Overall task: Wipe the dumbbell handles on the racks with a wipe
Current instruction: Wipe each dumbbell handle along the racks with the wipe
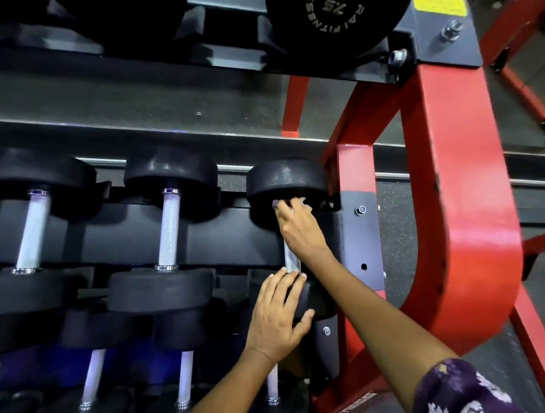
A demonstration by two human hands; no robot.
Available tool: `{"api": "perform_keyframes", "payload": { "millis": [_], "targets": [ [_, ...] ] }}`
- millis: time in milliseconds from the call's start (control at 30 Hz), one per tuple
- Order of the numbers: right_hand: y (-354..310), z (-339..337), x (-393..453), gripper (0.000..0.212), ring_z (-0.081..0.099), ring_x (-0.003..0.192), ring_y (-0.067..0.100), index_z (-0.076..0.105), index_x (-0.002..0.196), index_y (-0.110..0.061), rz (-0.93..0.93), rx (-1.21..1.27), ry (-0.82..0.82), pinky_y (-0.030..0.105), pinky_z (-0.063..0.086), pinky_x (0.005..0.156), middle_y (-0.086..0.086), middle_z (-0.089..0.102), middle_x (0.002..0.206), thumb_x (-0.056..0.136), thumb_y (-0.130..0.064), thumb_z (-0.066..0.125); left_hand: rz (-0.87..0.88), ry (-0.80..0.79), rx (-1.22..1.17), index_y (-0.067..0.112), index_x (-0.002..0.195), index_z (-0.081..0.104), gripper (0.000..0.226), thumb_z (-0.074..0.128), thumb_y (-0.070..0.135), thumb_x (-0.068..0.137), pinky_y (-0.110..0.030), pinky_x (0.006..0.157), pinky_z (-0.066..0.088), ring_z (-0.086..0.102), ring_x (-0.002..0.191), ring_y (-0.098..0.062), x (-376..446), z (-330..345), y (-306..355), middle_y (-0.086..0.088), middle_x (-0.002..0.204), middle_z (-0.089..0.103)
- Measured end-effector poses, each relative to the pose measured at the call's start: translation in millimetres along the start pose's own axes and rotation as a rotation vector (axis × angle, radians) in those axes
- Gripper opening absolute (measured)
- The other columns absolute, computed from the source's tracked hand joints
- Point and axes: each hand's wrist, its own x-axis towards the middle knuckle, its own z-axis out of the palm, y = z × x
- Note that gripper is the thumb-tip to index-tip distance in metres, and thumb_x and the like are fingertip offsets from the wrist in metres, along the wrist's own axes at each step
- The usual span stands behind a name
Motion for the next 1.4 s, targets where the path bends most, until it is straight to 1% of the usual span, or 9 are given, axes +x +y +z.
{"api": "perform_keyframes", "payload": {
  "millis": [167,300,433,500,700,900,1100,1267,1400],
  "targets": [
    [6,-10,-11,0.039,0.058,0.090,0.031,0.068,0.103,-0.001,-0.323,-0.230,-0.113,0.040,0.049,0.085,0.014,0.057,0.100,0.082,-0.013,0.038,-0.002,0.003,-0.002,0.008,0.133,0.044,0.053,0.051,0.035,0.087,-0.036,0.115,0.021,0.041,0.129,-0.026,0,0,0,-0.014,0.126,0.059],
    [12,-27,-1,0.051,0.059,0.081,0.024,0.073,0.093,-0.011,-0.261,-0.199,-0.203,0.032,0.048,0.057,0.003,0.062,0.089,0.078,-0.007,0.025,0.002,0.004,0.008,0.009,0.134,0.044,0.054,0.050,0.036,0.088,-0.039,0.113,0.026,0.041,0.130,-0.026,-1,0,0,-0.013,0.127,0.059],
    [19,-20,-13,0.031,0.059,0.088,0.027,0.071,0.099,-0.010,-0.475,-0.227,-0.241,0.036,0.051,0.078,0.006,0.063,0.099,0.081,-0.017,0.046,0.006,-0.019,0.027,0.008,0.135,0.043,0.053,0.048,0.037,0.090,-0.039,0.115,0.023,0.040,0.131,-0.027,1,-2,2,-0.014,0.128,0.059],
    [28,-30,0,0.031,0.056,0.092,0.028,0.067,0.102,-0.009,-0.401,-0.006,-0.229,0.038,0.053,0.067,0.007,0.058,0.103,0.087,-0.014,0.040,0.006,-0.032,0.034,0.007,0.135,0.042,0.053,0.046,0.038,0.092,-0.037,0.117,0.017,0.039,0.131,-0.028,2,-4,3,-0.015,0.128,0.059],
    [9,-39,-9,0.031,0.040,0.115,0.029,0.051,0.123,-0.003,-0.404,0.099,-0.414,0.034,0.048,0.075,0.010,0.038,0.130,0.096,-0.009,0.036,-0.025,-0.100,0.040,0.008,0.138,0.039,0.055,0.020,0.047,0.104,-0.036,0.118,0.011,0.033,0.135,-0.029,-2,-9,3,-0.016,0.136,0.054],
    [15,-44,-13,0.025,0.042,0.114,0.028,0.058,0.114,-0.007,-0.247,0.242,-0.481,0.041,0.051,0.076,0.010,0.040,0.123,0.093,-0.010,0.045,-0.047,-0.104,0.093,0.008,0.139,0.038,0.056,0.017,0.047,0.104,-0.038,0.117,0.013,0.031,0.137,-0.028,-2,-9,6,-0.016,0.139,0.052],
    [15,-40,-20,0.021,0.055,0.101,0.033,0.059,0.102,-0.003,-0.290,0.466,-0.675,0.039,0.046,0.080,0.015,0.053,0.111,0.089,-0.018,0.053,-0.042,-0.105,0.216,0.006,0.141,0.034,0.056,0.033,0.041,0.098,-0.044,0.113,0.022,0.028,0.138,-0.031,-7,-6,9,-0.018,0.143,0.048],
    [9,-47,-20,0.024,0.055,0.098,0.031,0.066,0.097,-0.002,-0.277,0.405,-0.663,0.037,0.042,0.074,0.013,0.049,0.109,0.091,-0.020,0.051,-0.112,-0.112,0.139,0.003,0.142,0.031,0.058,0.016,0.044,0.105,-0.041,0.117,0.013,0.026,0.139,-0.031,-8,-5,13,-0.020,0.144,0.045],
    [18,-44,-30,0.018,0.062,0.087,0.032,0.071,0.093,0.001,-0.244,0.594,-0.772,0.031,0.045,0.074,0.019,0.063,0.096,0.082,-0.001,0.058,-0.169,-0.115,0.071,-0.003,0.143,0.026,0.064,0.017,0.047,0.104,-0.040,0.118,0.009,0.025,0.139,-0.030,-9,-7,17,-0.025,0.146,0.040]
  ]
}}
